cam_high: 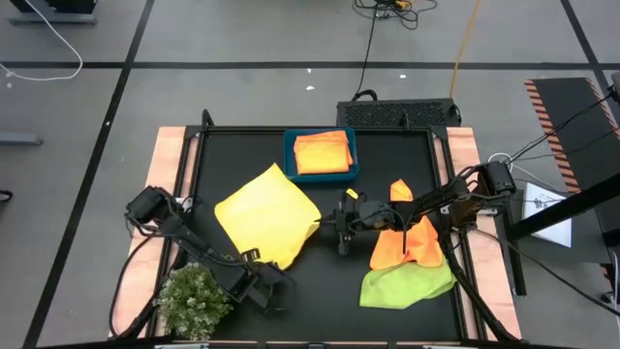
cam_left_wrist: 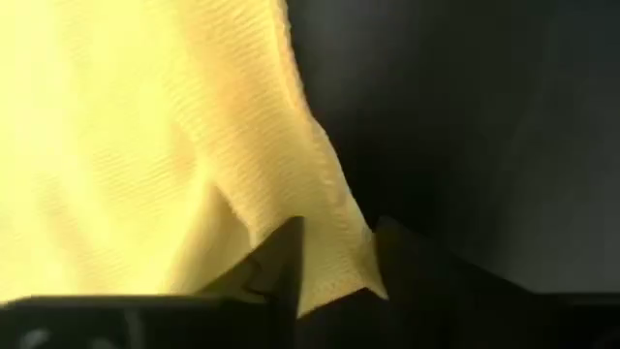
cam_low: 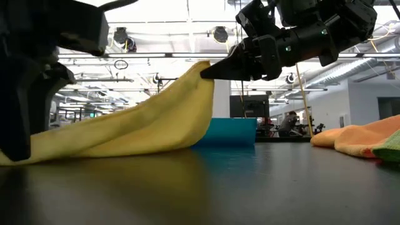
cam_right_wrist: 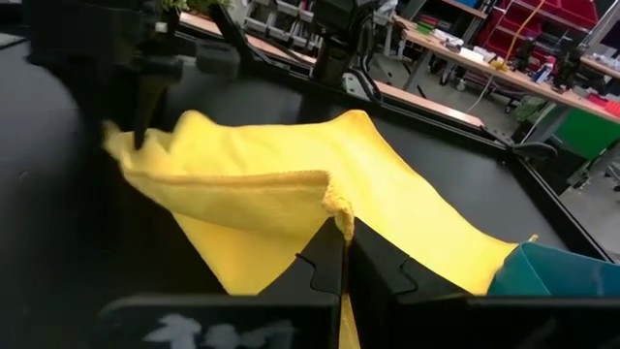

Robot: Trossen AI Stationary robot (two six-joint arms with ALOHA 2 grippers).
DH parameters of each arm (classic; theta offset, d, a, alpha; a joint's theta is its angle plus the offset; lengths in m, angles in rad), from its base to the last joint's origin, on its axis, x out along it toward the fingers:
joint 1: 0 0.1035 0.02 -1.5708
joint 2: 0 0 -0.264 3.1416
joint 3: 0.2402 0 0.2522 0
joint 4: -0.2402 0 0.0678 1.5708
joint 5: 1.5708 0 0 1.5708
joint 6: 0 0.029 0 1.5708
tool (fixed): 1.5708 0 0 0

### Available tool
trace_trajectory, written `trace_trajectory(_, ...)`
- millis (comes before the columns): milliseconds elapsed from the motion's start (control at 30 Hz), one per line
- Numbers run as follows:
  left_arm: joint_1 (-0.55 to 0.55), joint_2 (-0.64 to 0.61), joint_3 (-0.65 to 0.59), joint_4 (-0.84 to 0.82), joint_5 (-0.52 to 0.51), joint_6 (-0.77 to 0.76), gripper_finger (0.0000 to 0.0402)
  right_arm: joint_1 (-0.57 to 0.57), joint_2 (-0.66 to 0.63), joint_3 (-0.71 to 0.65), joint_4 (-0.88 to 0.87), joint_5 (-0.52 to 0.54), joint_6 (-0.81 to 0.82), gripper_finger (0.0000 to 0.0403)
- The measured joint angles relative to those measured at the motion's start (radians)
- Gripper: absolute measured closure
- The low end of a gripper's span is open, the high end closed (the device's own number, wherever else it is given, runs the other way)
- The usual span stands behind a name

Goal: Fold microfiber towels
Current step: Fold the yellow microfiber towel

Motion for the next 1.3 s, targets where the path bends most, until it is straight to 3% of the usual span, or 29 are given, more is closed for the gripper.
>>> trace_trajectory(133,0.002,0.000,0.000,-0.060,-0.003,0.029,0.0366,0.012,0.000,0.000,-0.024,0.000,-0.022,0.0403)
trace_trajectory(200,0.006,-0.007,0.000,-0.093,-0.006,0.039,0.0390,0.020,-0.009,0.000,-0.035,0.001,-0.038,0.0403)
trace_trajectory(367,0.018,-0.068,0.000,-0.239,-0.044,0.040,0.0397,0.040,-0.114,0.000,-0.065,0.002,-0.065,0.0403)
trace_trajectory(500,0.023,-0.179,0.002,-0.350,-0.136,0.038,0.0395,0.048,-0.252,0.000,-0.134,0.003,-0.055,0.0403)
trace_trajectory(767,0.040,-0.458,0.002,-0.375,-0.340,0.146,0.0396,0.118,-0.476,0.000,-0.195,0.003,-0.099,0.0403)
trace_trajectory(1000,0.087,-0.655,0.002,-0.366,-0.516,0.291,0.0397,0.141,-0.558,0.000,-0.197,0.061,-0.139,0.0403)
trace_trajectory(1300,0.201,-0.768,0.002,-0.338,-0.666,0.589,0.0399,0.044,-0.570,0.000,-0.176,0.063,-0.185,0.0403)
